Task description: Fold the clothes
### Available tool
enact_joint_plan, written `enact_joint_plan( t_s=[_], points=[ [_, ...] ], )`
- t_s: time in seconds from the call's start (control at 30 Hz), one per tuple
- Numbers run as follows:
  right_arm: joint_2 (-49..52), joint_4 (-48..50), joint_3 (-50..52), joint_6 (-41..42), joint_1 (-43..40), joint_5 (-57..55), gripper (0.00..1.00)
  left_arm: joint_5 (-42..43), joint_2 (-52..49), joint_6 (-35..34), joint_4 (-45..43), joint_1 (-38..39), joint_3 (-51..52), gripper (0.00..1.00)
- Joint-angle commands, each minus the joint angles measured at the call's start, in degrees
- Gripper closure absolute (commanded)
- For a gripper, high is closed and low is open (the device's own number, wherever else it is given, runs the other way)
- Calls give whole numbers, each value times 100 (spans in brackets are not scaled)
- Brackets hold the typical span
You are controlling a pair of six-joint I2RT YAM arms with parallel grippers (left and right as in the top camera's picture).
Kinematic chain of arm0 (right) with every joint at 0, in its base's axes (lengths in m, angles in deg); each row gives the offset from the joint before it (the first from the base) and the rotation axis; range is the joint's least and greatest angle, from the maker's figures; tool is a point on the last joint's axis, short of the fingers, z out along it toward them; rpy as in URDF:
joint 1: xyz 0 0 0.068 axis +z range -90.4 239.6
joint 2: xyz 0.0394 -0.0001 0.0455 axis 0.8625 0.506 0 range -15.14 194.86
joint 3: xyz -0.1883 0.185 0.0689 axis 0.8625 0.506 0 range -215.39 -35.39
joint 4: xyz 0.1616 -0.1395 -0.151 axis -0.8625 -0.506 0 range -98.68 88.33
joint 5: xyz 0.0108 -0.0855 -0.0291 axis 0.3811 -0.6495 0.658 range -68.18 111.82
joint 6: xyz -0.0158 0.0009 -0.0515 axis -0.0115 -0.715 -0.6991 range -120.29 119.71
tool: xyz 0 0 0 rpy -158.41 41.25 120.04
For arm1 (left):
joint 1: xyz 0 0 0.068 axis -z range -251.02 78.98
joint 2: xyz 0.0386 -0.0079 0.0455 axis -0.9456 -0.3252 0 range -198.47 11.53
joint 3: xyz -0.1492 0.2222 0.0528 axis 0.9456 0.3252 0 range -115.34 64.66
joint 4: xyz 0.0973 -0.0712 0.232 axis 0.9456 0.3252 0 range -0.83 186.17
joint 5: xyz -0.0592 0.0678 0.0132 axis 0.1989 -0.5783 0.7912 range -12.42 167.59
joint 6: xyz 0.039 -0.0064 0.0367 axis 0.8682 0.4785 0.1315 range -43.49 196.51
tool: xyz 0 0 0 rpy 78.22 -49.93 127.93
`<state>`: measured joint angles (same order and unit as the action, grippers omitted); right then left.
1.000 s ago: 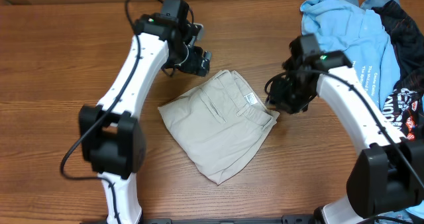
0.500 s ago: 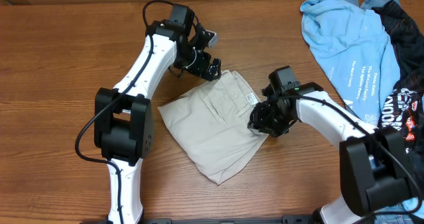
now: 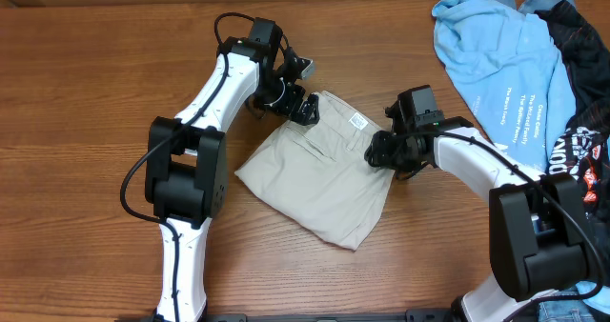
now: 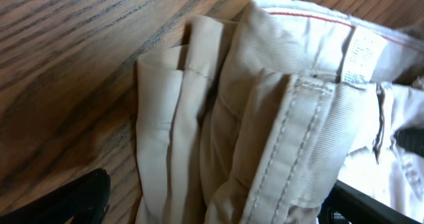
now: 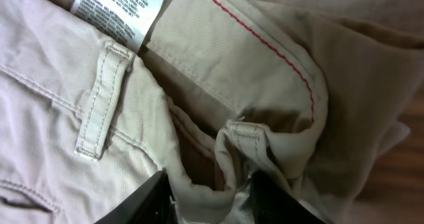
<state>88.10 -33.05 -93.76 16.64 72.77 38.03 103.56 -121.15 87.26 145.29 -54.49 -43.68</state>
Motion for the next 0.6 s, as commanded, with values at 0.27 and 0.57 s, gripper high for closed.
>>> enact_joint_plan(
  t_s=[0.27, 0.57],
  points=[
    [249, 107, 87, -367, -92, -780, 56, -66, -131, 92, -74, 151, -4, 0],
    [249, 85, 87, -365, -92, -761, 55, -905, -245, -262, -74, 151, -4, 0]
  ],
)
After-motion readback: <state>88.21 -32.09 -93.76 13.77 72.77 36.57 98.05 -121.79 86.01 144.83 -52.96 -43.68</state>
